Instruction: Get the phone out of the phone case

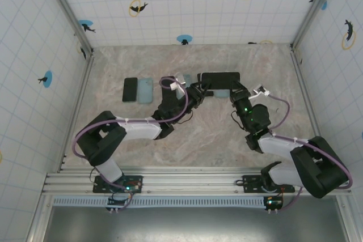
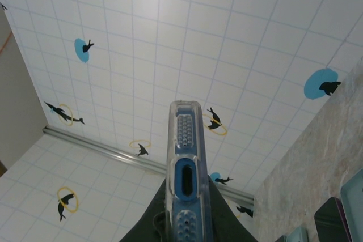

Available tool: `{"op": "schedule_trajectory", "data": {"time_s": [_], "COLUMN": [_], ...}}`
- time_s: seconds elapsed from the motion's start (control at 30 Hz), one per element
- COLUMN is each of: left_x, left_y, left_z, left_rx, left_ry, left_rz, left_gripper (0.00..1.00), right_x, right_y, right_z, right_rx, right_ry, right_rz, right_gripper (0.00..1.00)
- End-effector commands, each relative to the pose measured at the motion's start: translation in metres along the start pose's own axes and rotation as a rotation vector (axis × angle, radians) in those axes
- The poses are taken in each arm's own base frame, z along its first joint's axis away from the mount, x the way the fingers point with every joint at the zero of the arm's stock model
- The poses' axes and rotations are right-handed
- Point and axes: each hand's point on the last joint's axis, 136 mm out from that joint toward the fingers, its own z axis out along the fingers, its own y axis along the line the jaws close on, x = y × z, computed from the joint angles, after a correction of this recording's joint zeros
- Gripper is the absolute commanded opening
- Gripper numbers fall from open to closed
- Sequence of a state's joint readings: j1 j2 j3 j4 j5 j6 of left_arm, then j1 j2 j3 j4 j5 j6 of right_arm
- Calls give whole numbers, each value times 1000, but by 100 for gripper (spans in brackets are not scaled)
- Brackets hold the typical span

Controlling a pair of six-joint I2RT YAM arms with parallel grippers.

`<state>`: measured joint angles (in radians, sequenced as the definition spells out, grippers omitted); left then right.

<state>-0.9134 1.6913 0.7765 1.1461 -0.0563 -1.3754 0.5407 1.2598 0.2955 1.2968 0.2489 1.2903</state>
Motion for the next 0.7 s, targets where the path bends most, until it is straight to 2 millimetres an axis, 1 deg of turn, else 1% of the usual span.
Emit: {"op": "schedule_trajectory", "data": {"time_s": [0.0, 0.07, 0.13, 0.2, 0.23, 0.33, 0.53, 0.6, 0.67], "left_x": [-19, -14, -7, -2, 0, 7, 12, 12, 11], "left_y": [-35, -41, -41, -39, -40, -46, -53, -54, -54], "left_z": [-1, 5, 9, 10, 11, 17, 26, 25, 23], "left_rx": [151, 156, 155, 161, 171, 195, 219, 227, 226], "left_ry": [-141, -139, -132, -129, -129, -116, -98, -97, -100], "left_rz": [-82, -77, -86, -113, -126, -141, -149, -151, -151], "left_gripper": [42, 40, 38, 36, 34, 32, 24, 18, 8], "right_x": [-22, -18, -16, -13, -12, -6, 1, 1, 1], "right_y": [12, 8, 5, 7, 7, 6, 8, 8, 7], "right_z": [-4, -7, -11, -13, -13, -15, -16, -17, -19], "right_rx": [10, 35, 58, 62, 62, 70, 63, 62, 64], "right_ry": [-162, -172, -189, -195, -194, -196, -184, -183, -179], "right_rz": [-41, -45, -48, -56, -63, -61, -50, -50, -54], "right_gripper": [0, 0, 0, 0, 0, 0, 0, 0, 0]}}
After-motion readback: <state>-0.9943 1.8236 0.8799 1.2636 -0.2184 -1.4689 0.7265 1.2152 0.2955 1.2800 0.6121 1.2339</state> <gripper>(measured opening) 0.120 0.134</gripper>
